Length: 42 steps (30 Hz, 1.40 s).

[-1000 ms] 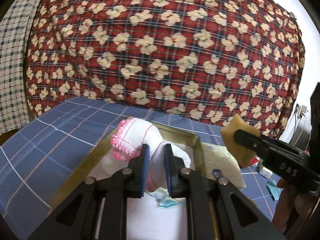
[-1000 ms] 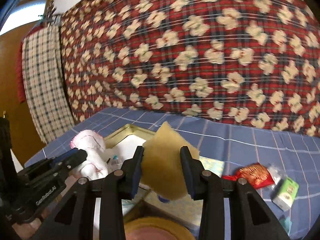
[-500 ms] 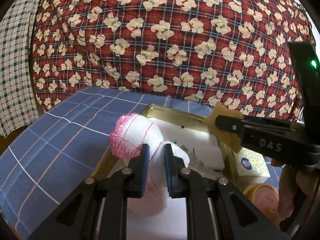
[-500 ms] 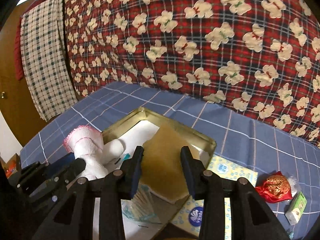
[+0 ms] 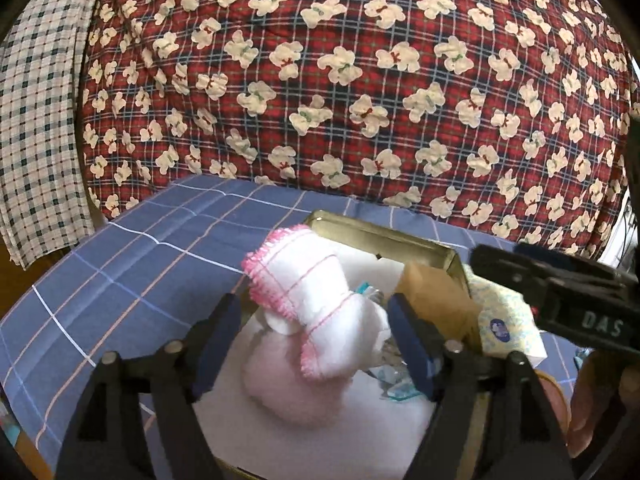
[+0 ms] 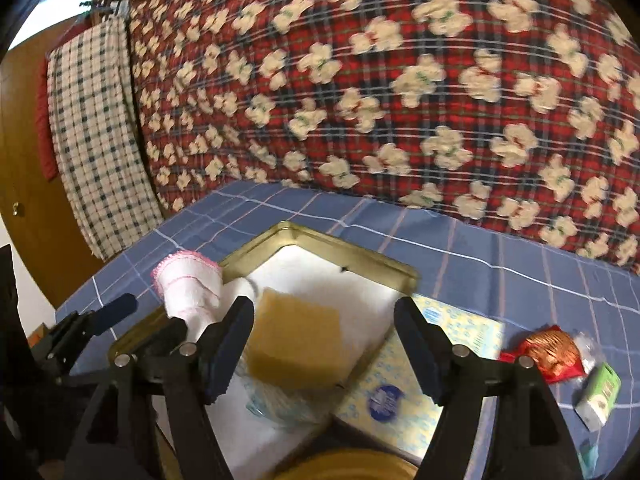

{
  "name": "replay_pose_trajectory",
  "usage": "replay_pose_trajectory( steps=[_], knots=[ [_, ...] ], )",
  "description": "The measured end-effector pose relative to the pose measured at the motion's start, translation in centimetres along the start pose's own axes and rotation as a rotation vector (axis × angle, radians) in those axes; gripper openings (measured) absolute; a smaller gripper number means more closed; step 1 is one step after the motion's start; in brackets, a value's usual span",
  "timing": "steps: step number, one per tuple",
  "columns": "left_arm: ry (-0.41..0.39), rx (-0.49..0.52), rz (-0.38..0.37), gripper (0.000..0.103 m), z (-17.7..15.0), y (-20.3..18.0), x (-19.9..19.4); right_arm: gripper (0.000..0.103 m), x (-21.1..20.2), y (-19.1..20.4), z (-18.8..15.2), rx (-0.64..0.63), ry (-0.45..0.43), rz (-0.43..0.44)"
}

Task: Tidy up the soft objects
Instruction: 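Open the left gripper over the tin tray while the right gripper releases the sponge there, then grasp the teal cloth on the tablecloth with the right gripper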

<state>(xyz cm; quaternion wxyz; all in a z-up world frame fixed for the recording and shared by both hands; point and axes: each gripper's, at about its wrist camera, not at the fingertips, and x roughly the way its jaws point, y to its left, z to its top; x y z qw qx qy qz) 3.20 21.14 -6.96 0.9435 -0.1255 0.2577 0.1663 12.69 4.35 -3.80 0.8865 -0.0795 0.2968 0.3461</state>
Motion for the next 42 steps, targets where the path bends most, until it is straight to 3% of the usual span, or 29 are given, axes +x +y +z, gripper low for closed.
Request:
replay_pose_trajectory(
  steps=[9, 12, 16, 24, 35, 37, 41, 42],
  knots=[
    [-0.037, 0.009, -0.052, 0.088, -0.2, -2.7, -1.8, 0.075, -5.0, -5.8, -3.8, 0.073, -0.023, -0.074],
    [-0.039, 0.046, -0.087, 0.094, -0.3, -5.0, -2.2, 0.075, -6.7, -8.6, -5.8, 0.115, -0.021, -0.149],
    [-0.035, 0.100, -0.147, 0.094, -0.9, -8.2, -2.5, 0.074, -9.2, -13.3, -8.6, 0.195, -0.006, -0.268],
    [-0.030, 0.220, -0.244, 0.098, -2.0, -14.9, -3.6, 0.074, -12.1, -20.0, -12.1, 0.323, 0.044, -0.377],
    [0.036, 0.323, -0.308, 0.098, -3.6, -21.0, -2.6, 0.074, -9.9, -20.8, -13.4, 0.315, 0.149, -0.366],
    [0.037, 0.330, -0.306, 0.098, -3.6, -21.6, -2.5, 0.067, -9.6, -20.9, -13.6, 0.314, 0.163, -0.358],
    [0.045, 0.332, -0.318, 0.099, -3.6, -22.4, -2.4, 0.065, -8.7, -20.8, -14.0, 0.303, 0.207, -0.346],
    [0.047, 0.333, -0.320, 0.099, -3.6, -22.6, -2.4, 0.059, -8.5, -20.9, -14.1, 0.306, 0.217, -0.341]
  ],
)
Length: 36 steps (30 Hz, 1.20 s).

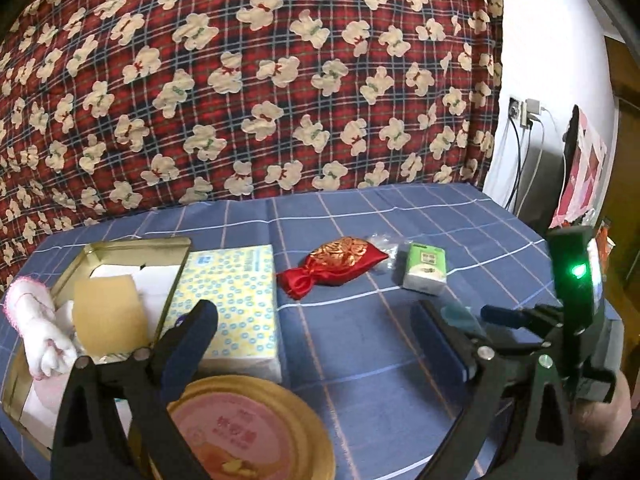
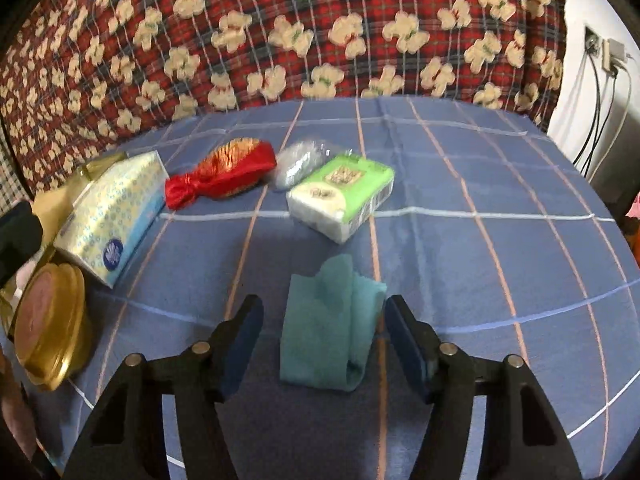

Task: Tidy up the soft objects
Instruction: 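Grasp the teal cloth on the tablecloth with the right gripper, then grasp the red candy-shaped pouch with the left gripper while the right gripper lifts the teal cloth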

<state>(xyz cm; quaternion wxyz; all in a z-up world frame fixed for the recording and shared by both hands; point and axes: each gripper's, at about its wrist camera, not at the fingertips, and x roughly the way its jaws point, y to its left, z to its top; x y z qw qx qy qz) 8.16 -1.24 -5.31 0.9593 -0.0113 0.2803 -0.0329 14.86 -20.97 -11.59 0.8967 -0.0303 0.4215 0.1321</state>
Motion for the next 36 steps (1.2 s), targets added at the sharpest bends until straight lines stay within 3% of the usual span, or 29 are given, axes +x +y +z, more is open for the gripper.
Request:
replay_pose_trajectory(
  steps=[6, 7, 8, 9, 11, 14, 23, 30, 36],
  knots=[
    [0.010, 0.030, 0.024, 0.099, 0.4, -1.0, 0.7, 0.040, 0.4, 0.4, -0.1, -0.047, 0.022, -0.051],
    [0.010, 0.026, 0.025, 0.099, 0.5, -1.0, 0.8, 0.036, 0.4, 0.2, -0.1, -0.048, 0.021, -0.054],
    [0.011, 0.027, 0.022, 0.099, 0.5, -0.9, 0.9, 0.024, 0.3, 0.1, -0.2, -0.051, 0.018, -0.065],
    [0.015, 0.024, 0.022, 0.099, 0.6, -0.9, 1.0, 0.018, 0.2, -0.2, -0.3, -0.049, 0.016, -0.065],
    [0.019, 0.014, 0.014, 0.099, 0.8, -1.0, 1.2, 0.014, 0.0, -0.7, -0.5, -0.035, 0.012, -0.035],
    [0.023, 0.014, 0.013, 0.099, 0.9, -1.3, 1.5, 0.013, -0.7, -1.2, -0.8, -0.007, -0.017, -0.015],
    [0.032, 0.051, 0.006, 0.099, 1.8, -4.2, 3.1, 0.013, -2.0, -4.0, 0.5, 0.082, -0.124, -0.073],
    [0.071, 0.085, 0.051, 0.097, 2.9, -7.2, 7.4, 0.013, -1.3, -5.7, 1.9, 0.136, -0.148, -0.080],
    [0.135, 0.068, 0.089, 0.096, 3.4, -7.6, 11.1, 0.013, -0.4, -6.0, 2.5, 0.144, -0.148, -0.077]
  ],
)
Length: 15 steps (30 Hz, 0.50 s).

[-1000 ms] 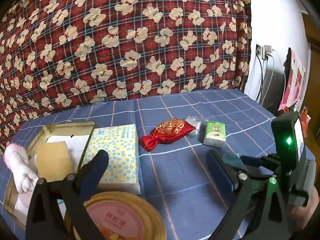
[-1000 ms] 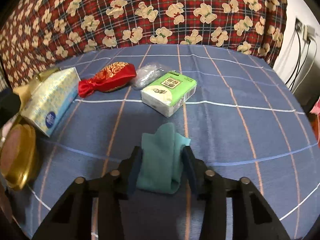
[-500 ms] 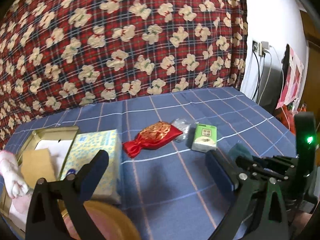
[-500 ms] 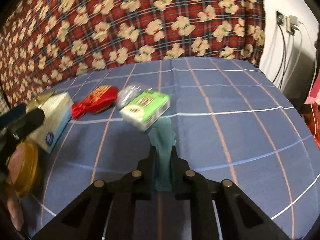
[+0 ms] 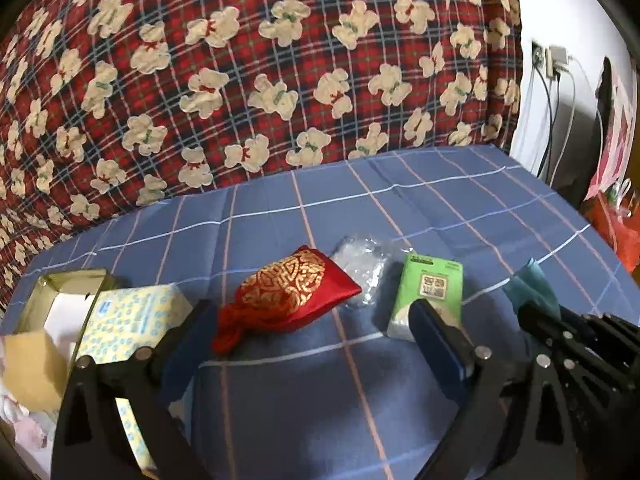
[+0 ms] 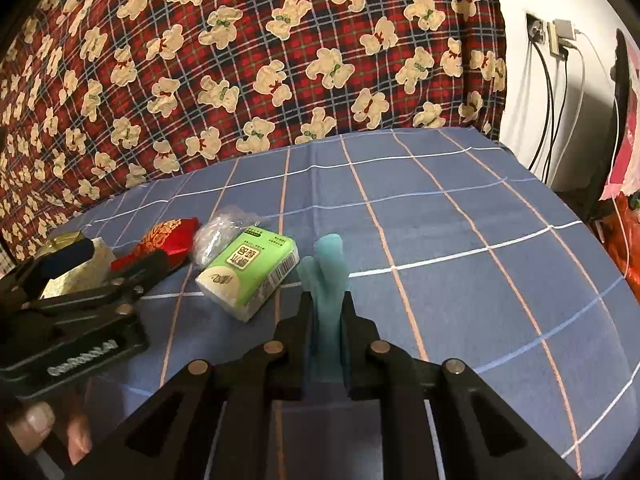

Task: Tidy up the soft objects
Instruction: 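Grasp the red candy-shaped pouch with the left gripper while the right gripper lifts the teal cloth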

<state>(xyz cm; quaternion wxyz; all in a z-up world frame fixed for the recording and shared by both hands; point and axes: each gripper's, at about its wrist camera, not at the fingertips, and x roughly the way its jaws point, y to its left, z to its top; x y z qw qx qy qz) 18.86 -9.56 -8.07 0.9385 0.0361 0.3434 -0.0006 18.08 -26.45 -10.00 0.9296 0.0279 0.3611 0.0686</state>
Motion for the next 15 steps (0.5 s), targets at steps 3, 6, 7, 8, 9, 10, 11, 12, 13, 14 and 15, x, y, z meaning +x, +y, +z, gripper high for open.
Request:
replay_pose_trajectory(
  steps=[3, 6, 7, 8, 9, 10, 11, 12, 13, 14, 15],
  knots=[
    [0.015, 0.022, 0.021, 0.092, 0.2, -0.7, 1.2, 0.013, 0.3, 0.0, 0.1, 0.005, 0.001, 0.010],
    [0.033, 0.021, 0.025, 0.086, 0.3, -0.7, 2.4, 0.013, 0.1, 0.3, 0.1, -0.008, -0.007, 0.012],
    [0.042, 0.021, 0.024, 0.085, 0.3, -0.7, 2.8, 0.013, 0.1, 0.3, 0.1, -0.011, -0.010, 0.011],
    [0.051, 0.021, 0.029, 0.085, 0.3, -0.6, 3.2, 0.013, 0.0, 0.4, 0.1, -0.015, -0.014, 0.012],
    [0.057, 0.021, 0.032, 0.085, 0.2, -0.5, 3.6, 0.013, -0.1, 0.6, 0.1, -0.023, -0.018, 0.016],
    [0.061, 0.024, 0.036, 0.084, 0.1, -0.5, 3.9, 0.013, -0.1, 0.7, 0.1, -0.029, -0.019, 0.014],
    [0.067, 0.027, 0.047, 0.084, 0.0, -0.4, 4.2, 0.013, -0.2, 1.0, 0.1, -0.041, -0.022, 0.003],
    [0.067, 0.029, 0.061, 0.084, 0.0, -0.4, 4.4, 0.013, -0.3, 1.3, 0.1, -0.052, -0.025, 0.000],
    [0.063, 0.037, 0.068, 0.085, 0.0, -0.5, 4.6, 0.013, -0.4, 1.4, 0.1, -0.061, -0.029, 0.001],
    [0.067, 0.045, 0.069, 0.083, -0.1, -0.7, 4.7, 0.013, -0.5, 1.7, 0.0, -0.070, -0.034, 0.001],
    [0.075, 0.050, 0.065, 0.069, -0.1, -0.8, 4.8, 0.013, -0.5, 1.8, 0.0, -0.074, -0.034, 0.000]
  ],
)
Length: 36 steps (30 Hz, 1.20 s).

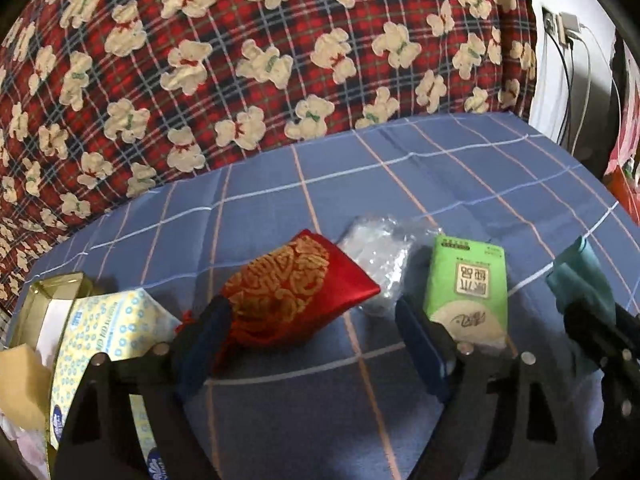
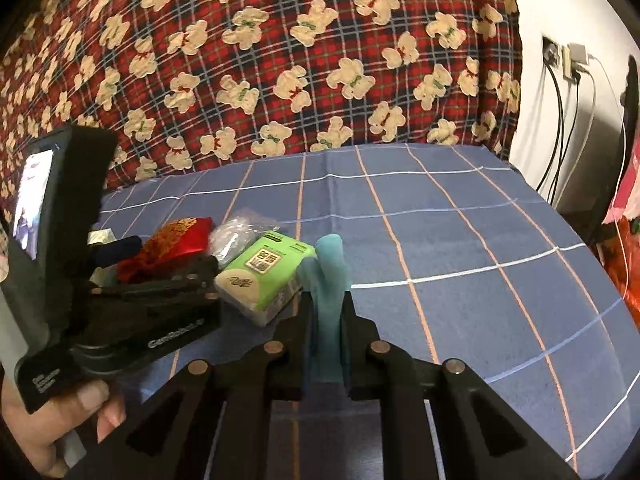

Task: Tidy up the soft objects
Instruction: 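Grasp the red candy-shaped pouch with the left gripper while the right gripper lifts the teal cloth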

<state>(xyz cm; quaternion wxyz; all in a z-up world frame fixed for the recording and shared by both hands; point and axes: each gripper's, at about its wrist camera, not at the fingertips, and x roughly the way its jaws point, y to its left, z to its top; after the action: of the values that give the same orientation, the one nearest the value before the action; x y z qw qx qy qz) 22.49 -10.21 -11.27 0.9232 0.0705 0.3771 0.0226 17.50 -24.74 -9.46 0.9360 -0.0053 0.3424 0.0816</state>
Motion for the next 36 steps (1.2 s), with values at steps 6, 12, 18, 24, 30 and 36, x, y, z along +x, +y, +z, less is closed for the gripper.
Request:
replay_pose_trajectory(
  steps=[6, 12, 18, 24, 30, 36],
  knots=[
    [0.070, -0.029, -0.058, 0.006, -0.1, 0.5, 1.1, 0.013, 0.0, 0.2, 0.0, 0.002, 0.000, 0.002],
    [-0.004, -0.017, -0.060, 0.005, -0.7, 0.1, -1.1, 0.013, -0.6, -0.2, -0.1, 0.024, -0.032, 0.006],
    [-0.080, 0.016, -0.080, 0.005, -2.2, -0.7, -4.1, 0.013, -1.3, -0.1, -0.2, 0.032, -0.071, -0.004],
    [-0.160, -0.014, -0.119, 0.005, -3.7, 0.2, -6.6, 0.013, -2.3, -0.4, -0.3, 0.067, -0.120, -0.015],
    [-0.232, -0.059, -0.156, 0.005, -4.6, 1.4, -8.6, 0.013, -2.9, -0.1, -0.5, 0.070, -0.139, -0.024],
    [-0.264, -0.127, -0.196, 0.005, -5.5, 3.3, -9.6, 0.013, -3.3, 0.4, -0.8, 0.072, -0.159, -0.008]
  ],
)
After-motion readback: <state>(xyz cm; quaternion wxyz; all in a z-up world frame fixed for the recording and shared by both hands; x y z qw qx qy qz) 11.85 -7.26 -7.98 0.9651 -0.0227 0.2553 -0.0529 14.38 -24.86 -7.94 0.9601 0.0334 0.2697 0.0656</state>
